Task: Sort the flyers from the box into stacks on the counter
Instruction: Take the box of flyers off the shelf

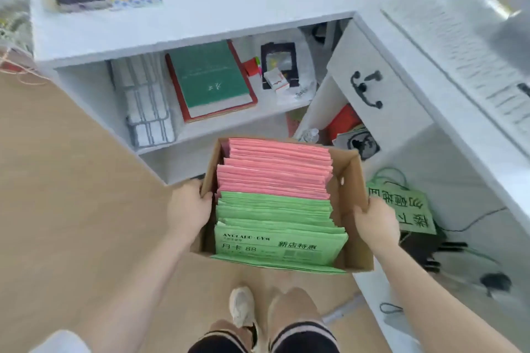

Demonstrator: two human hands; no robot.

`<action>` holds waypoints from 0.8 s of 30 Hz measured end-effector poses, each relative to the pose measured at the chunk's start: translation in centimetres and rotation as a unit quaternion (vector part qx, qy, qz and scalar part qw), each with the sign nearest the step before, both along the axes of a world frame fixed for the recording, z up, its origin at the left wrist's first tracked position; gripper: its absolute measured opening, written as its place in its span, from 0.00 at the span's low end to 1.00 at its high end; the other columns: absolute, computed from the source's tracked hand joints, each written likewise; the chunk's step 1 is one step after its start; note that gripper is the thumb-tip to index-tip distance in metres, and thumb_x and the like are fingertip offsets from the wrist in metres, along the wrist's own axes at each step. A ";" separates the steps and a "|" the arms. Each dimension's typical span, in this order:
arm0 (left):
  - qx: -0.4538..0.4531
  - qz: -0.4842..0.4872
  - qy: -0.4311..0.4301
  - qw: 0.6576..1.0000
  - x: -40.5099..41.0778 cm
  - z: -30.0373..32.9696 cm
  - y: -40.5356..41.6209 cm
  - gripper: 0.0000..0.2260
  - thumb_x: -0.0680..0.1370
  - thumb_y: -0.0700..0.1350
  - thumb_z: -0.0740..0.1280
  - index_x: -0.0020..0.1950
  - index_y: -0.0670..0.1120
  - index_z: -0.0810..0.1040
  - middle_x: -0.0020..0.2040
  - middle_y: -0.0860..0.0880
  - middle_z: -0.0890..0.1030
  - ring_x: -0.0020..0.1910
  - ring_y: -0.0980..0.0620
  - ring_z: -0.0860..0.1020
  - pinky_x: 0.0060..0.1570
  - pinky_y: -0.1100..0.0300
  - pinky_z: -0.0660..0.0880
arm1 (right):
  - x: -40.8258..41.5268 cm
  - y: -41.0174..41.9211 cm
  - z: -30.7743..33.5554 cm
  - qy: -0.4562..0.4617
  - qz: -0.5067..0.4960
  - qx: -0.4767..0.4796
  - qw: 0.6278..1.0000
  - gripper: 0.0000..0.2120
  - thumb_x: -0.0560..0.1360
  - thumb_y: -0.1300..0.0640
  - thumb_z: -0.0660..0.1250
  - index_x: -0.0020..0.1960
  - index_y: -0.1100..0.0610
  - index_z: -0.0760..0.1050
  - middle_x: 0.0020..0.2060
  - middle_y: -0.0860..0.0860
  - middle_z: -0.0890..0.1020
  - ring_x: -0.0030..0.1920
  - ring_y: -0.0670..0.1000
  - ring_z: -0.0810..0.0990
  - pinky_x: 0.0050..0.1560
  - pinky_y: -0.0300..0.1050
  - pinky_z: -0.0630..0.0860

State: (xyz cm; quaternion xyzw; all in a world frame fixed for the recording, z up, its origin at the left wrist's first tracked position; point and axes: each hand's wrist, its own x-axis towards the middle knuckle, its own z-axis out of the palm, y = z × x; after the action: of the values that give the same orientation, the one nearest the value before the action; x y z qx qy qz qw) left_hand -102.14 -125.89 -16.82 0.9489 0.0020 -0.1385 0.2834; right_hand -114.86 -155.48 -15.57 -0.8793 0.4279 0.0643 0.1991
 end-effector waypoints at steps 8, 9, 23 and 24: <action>-0.005 -0.147 -0.052 0.988 -6.2 8.9 -6.6 0.06 0.75 0.40 0.63 0.37 0.46 0.71 0.37 0.46 0.73 0.38 0.44 0.70 0.36 0.57 0.63 | -14.4 -1.2 8.5 -0.048 -0.149 -0.045 0.987 0.08 0.75 0.57 0.62 0.41 0.61 0.68 0.38 0.56 0.76 0.39 0.58 0.73 0.36 0.46 0.67; -0.008 -0.162 -0.059 0.985 -7.3 9.5 -7.3 0.09 0.75 0.40 0.63 0.35 0.46 0.69 0.36 0.46 0.72 0.37 0.44 0.69 0.35 0.57 0.63 | -16.3 -1.3 9.3 -0.051 -0.164 -0.048 0.984 0.09 0.75 0.57 0.62 0.41 0.62 0.68 0.38 0.56 0.76 0.39 0.58 0.73 0.36 0.46 0.67; -0.085 -0.410 -0.097 0.903 -25.8 16.3 -17.2 0.12 0.73 0.40 0.65 0.30 0.45 0.67 0.33 0.43 0.74 0.37 0.41 0.72 0.30 0.57 0.61 | -44.1 1.1 17.5 -0.047 -0.361 -0.117 0.924 0.07 0.74 0.58 0.64 0.39 0.60 0.70 0.35 0.55 0.75 0.37 0.57 0.74 0.29 0.43 0.63; -0.093 -0.426 -0.097 0.895 -26.8 16.7 -18.5 0.13 0.73 0.40 0.65 0.29 0.45 0.66 0.32 0.44 0.73 0.37 0.41 0.72 0.29 0.56 0.60 | -45.5 0.6 18.0 -0.050 -0.373 -0.120 0.919 0.08 0.74 0.58 0.64 0.39 0.60 0.70 0.36 0.55 0.76 0.37 0.58 0.74 0.30 0.44 0.64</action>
State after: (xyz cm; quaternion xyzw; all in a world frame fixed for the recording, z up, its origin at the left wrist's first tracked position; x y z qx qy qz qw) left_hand -128.90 -144.40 -0.09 0.8370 -0.4428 -0.1525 0.2831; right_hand -160.35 -154.93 2.46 -0.6753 0.7189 -0.1106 0.1223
